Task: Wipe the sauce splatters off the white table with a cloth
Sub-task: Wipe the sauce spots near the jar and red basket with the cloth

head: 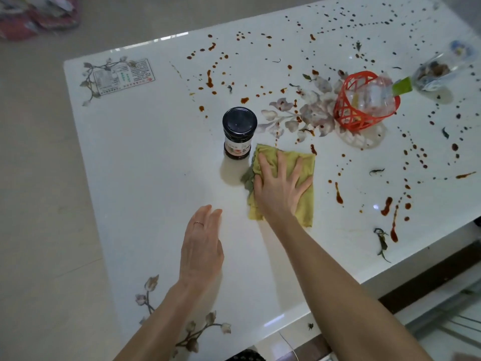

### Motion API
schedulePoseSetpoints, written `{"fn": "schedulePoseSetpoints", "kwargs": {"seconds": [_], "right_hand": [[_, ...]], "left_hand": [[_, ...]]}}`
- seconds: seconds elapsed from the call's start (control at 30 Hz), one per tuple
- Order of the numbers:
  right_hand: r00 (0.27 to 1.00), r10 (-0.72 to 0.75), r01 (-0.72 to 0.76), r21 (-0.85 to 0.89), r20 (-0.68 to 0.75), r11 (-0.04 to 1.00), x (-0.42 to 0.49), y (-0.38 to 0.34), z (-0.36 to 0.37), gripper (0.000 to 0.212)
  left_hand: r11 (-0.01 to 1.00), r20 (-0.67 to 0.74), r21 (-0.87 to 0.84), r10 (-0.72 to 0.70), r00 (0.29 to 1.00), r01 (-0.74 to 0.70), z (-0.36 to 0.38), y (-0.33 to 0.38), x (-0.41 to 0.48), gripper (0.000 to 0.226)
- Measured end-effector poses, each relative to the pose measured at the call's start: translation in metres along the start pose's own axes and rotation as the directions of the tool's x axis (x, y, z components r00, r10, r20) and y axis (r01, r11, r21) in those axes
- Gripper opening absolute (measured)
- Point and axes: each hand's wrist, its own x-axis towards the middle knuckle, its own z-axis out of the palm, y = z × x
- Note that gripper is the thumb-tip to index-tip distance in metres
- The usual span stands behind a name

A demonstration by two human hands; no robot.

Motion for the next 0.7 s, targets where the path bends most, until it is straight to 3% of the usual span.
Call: {"fn": "schedulePoseSetpoints", "kwargs": {"seconds": [0.27, 0.47, 0.7], "right_hand": [[0.998, 0.043, -0.046, 0.047, 0.055, 0.998, 0.038, -0.003, -0.012, 0.049], [1.000, 0.007, -0.008, 0.021, 0.011, 1.000, -0.043, 0.010, 0.011, 0.053], [0.995, 0.085, -0.086, 0.029, 0.058, 0.996, 0.016, 0.012, -0.005, 0.054]], "left_hand": [[1.000, 0.004, 0.013, 0.025, 1.000, -0.025, 0.001, 0.001, 0.006, 0.052], [0.999, 0.021, 0.018, 0.033, 0.999, -0.034, 0.003, 0.004, 0.009, 0.054], [0.997, 0.017, 0.020, 0.080, 0.997, -0.080, 0.007, 0.009, 0.010, 0.052]]}}
